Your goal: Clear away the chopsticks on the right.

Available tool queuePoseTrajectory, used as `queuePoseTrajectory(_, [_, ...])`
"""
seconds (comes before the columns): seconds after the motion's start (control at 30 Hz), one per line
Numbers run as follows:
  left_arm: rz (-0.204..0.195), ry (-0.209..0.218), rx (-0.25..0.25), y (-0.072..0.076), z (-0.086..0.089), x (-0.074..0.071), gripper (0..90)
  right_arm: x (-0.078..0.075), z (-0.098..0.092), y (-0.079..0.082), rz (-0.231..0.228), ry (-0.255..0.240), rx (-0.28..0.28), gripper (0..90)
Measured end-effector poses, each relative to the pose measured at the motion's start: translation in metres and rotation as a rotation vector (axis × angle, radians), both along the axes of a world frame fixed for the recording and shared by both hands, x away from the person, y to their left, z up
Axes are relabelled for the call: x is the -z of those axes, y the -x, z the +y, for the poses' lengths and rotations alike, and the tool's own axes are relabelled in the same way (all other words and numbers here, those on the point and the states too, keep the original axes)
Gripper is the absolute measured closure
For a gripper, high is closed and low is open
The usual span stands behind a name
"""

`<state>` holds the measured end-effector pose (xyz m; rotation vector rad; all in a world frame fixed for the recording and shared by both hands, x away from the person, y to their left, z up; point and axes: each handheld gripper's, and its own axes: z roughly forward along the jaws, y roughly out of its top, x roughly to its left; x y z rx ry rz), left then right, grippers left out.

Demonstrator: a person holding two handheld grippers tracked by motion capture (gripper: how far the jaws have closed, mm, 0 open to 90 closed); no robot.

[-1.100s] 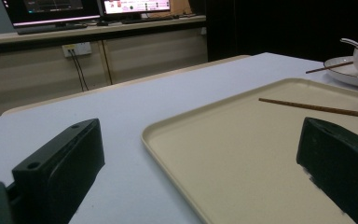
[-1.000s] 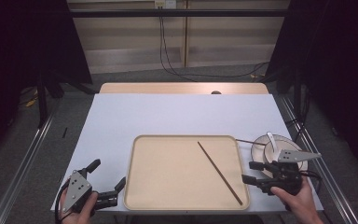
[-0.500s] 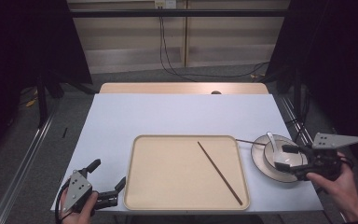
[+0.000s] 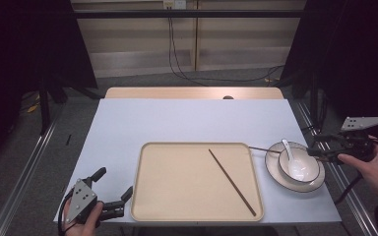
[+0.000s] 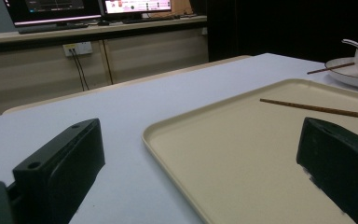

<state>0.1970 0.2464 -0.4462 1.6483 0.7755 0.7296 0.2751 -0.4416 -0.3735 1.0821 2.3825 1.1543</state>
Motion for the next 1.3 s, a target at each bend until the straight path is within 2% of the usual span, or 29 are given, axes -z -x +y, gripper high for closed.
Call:
queuePoseTrajectory(0.03, [0.002, 0.001, 0.004, 0.0, 0.0, 0.0, 0.8, 0.0, -0.003, -0.007, -0.008, 0.039, -0.005, 34.5])
queuePoseTrajectory(0.07, [0.001, 0.0, 0.005, 0.0, 0.0, 0.0, 0.8, 0.0, -0.003, -0.007, -0.008, 0.039, -0.005, 34.5])
queuePoseTrajectory(0.1, [0.001, 0.003, 0.009, 0.0, 0.0, 0.0, 0.8, 0.001, -0.004, -0.013, -0.001, 0.079, -0.021, 39.3])
queuePoseTrajectory(0.13, [0.001, 0.003, 0.009, 0.0, 0.0, 0.0, 0.8, 0.001, -0.004, -0.013, -0.001, 0.079, -0.021, 39.3])
queuePoseTrajectory(0.2, [0.001, 0.002, 0.008, 0.0, 0.0, 0.0, 0.8, 0.004, -0.005, -0.022, -0.001, 0.145, -0.059, 43.0])
queuePoseTrajectory(0.23, [-0.001, 0.0, -0.002, 0.0, 0.0, 0.0, 0.8, 0.007, -0.005, -0.029, -0.009, 0.204, -0.077, 47.6])
queuePoseTrajectory(0.27, [0.002, 0.001, 0.002, 0.0, 0.0, 0.0, 0.8, 0.007, -0.005, -0.029, -0.009, 0.204, -0.077, 47.6])
queuePoseTrajectory(0.3, [0.002, -0.001, 0.002, 0.0, 0.0, 0.0, 0.8, 0.011, -0.008, -0.037, -0.018, 0.249, -0.097, 50.2])
queuePoseTrajectory(0.33, [0.002, -0.001, 0.002, 0.0, 0.0, 0.0, 0.8, 0.011, -0.008, -0.037, -0.018, 0.249, -0.097, 50.2])
queuePoseTrajectory(0.4, [0.002, 0.0, 0.003, 0.0, 0.0, 0.0, 0.8, 0.014, -0.01, -0.043, 0.018, 0.276, -0.111, 52.9])
queuePoseTrajectory(0.43, [0.002, -0.001, 0.003, 0.0, 0.0, 0.0, 0.8, 0.016, -0.012, -0.045, 0.034, 0.308, -0.116, 54.3])
queuePoseTrajectory(0.53, [0.004, 0.0, 0.002, 0.0, 0.001, 0.0, 0.8, 0.023, -0.013, -0.05, 0.116, 0.331, -0.167, 59.1])
queuePoseTrajectory(0.57, [0.003, 0.002, 0.005, 0.0, 0.0, 0.0, 0.8, 0.029, -0.012, -0.052, 0.148, 0.347, -0.201, 62.0])
queuePoseTrajectory(0.6, [0.001, -0.003, -0.002, 0.0, 0.0, 0.0, 0.8, 0.029, -0.012, -0.052, 0.148, 0.347, -0.201, 62.0])
queuePoseTrajectory(0.63, [0.001, -0.003, -0.002, 0.0, 0.0, 0.0, 0.7, 0.034, -0.011, -0.053, 0.179, 0.353, -0.217, 64.5])
queuePoseTrajectory(0.73, [0.004, -0.002, -0.002, 0.0, 0.0, 0.0, 0.7, 0.038, -0.009, -0.054, 0.201, 0.359, -0.234, 66.0])
queuePoseTrajectory(0.77, [0.004, 0.0, 0.002, 0.0, 0.0, 0.0, 0.7, 0.04, -0.008, -0.055, 0.225, 0.351, -0.241, 67.7])
queuePoseTrajectory(1.1, [0.003, -0.001, 0.007, 0.0, 0.001, 0.0, 0.8, 0.042, -0.005, -0.062, 0.279, 0.363, -0.294, 69.4])
queuePoseTrajectory(1.17, [0.004, 0.006, 0.005, 0.0, 0.001, 0.0, 0.8, 0.042, -0.004, -0.062, 0.294, 0.386, -0.319, 69.7])
queuePoseTrajectory(1.3, [0.007, 0.01, 0.008, 0.0, 0.001, 0.001, 0.7, 0.045, -0.006, -0.061, 0.323, 0.395, -0.344, 72.0])
